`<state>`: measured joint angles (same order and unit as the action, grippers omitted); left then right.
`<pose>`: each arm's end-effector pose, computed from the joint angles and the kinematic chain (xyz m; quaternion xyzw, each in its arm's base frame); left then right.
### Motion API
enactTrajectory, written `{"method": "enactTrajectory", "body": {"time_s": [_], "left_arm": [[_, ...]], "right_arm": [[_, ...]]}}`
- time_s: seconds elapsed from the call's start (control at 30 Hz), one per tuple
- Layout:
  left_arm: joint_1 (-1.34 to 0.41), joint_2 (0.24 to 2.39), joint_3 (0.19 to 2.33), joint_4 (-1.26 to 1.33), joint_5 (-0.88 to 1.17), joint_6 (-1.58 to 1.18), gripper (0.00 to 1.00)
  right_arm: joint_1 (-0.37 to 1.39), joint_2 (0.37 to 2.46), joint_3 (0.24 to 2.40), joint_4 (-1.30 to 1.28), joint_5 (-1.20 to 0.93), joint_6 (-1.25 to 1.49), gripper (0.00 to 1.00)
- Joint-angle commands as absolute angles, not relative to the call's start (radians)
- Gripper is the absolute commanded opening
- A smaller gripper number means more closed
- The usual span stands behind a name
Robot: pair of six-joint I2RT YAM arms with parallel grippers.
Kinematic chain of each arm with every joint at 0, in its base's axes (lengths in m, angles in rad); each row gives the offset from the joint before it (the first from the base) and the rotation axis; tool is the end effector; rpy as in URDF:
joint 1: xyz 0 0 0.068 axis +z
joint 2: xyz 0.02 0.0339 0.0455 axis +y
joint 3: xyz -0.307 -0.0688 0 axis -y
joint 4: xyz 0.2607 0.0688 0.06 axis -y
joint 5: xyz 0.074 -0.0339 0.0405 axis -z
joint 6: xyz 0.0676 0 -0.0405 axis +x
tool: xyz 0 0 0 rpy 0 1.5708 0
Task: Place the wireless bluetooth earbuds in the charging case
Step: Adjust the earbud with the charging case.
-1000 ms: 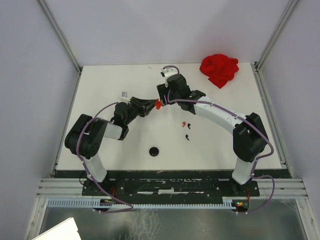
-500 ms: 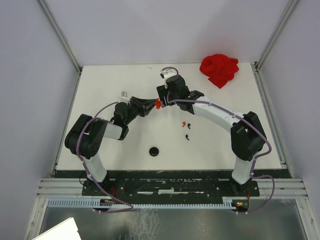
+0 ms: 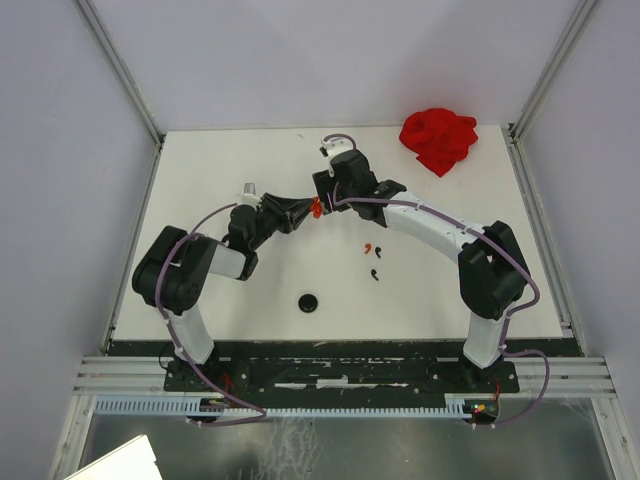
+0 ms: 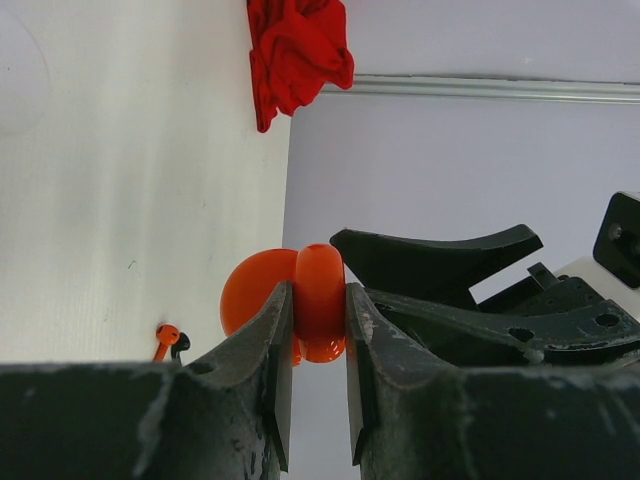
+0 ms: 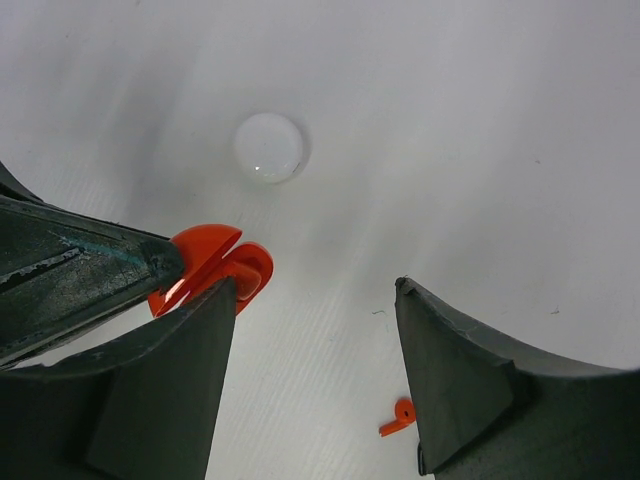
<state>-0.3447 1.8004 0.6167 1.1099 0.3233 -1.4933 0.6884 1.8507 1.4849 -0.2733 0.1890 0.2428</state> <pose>0.3519 -0.1492 0.1835 -0.3009 0.6666 -0.6055 0.3137 0.3806 0.2967 0.2876 -0.1552 0.8768 0.1254 0.4374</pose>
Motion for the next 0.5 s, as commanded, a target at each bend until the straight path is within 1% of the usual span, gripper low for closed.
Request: {"method": "enactTrajectory", "body": {"time_s": [0.0, 0.07, 0.2, 0.3, 0.47], "left_arm": [[-0.347, 1.808, 0.653, 1.186, 0.351, -1.481, 0.03], [-0.348, 1.816, 0.658, 1.198, 0.359, -1.489, 0.03], [-0.347, 1.843, 0.666, 1.244, 0.387, -1.518, 0.03], [-0.347, 1.864, 0.679, 1.271, 0.415, -1.54, 0.03], [-0.346, 1.88, 0.682, 1.298, 0.429, -1.561, 0.03]], "right_arm": [[0.681, 1.83, 1.517, -0.242, 0.177, 0.254, 0.73], [0.677, 1.829, 1.519, -0.242, 0.155, 0.253, 0.7], [0.671, 1.825, 1.511, -0.239, 0.098, 0.256, 0.6], [0.668, 1.817, 1.494, -0.226, 0.066, 0.258, 0.56], [0.668, 1.813, 1.479, -0.224, 0.04, 0.256, 0.53]]}}
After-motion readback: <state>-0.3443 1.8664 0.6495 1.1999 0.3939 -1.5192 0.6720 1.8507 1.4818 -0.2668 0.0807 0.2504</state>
